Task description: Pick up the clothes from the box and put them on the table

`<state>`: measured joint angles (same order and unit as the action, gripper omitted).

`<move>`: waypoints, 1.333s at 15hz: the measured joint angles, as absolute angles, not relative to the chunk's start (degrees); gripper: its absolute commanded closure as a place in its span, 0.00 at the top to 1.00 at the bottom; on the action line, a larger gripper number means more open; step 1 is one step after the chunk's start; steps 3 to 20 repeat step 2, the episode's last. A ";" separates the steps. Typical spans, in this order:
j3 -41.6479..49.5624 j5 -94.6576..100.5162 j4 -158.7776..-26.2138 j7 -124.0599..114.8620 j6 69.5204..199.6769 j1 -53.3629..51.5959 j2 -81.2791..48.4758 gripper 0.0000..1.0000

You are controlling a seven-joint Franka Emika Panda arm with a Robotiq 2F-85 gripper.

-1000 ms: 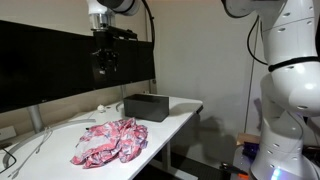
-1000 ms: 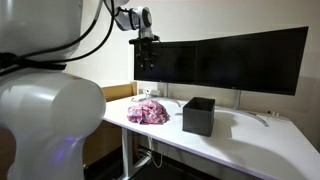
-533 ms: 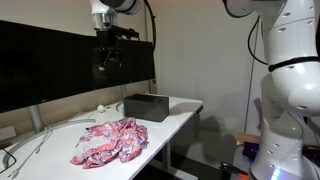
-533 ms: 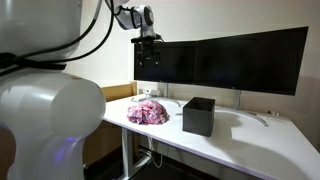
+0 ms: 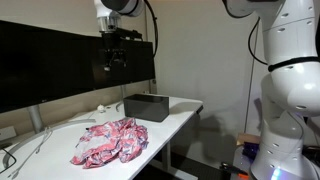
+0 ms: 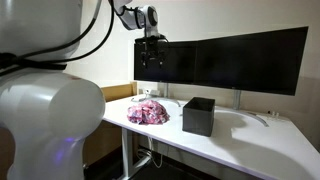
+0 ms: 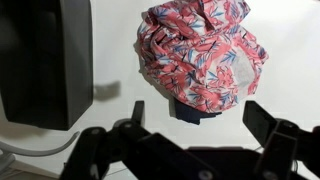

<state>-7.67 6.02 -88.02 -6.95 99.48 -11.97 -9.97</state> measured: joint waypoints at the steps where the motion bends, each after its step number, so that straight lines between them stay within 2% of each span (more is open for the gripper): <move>1: -7.65 6.02 -88.02 -6.95 99.48 -11.97 -9.97 1.00; 20: -7.68 6.02 -88.02 -6.95 99.48 -11.98 -9.98 1.00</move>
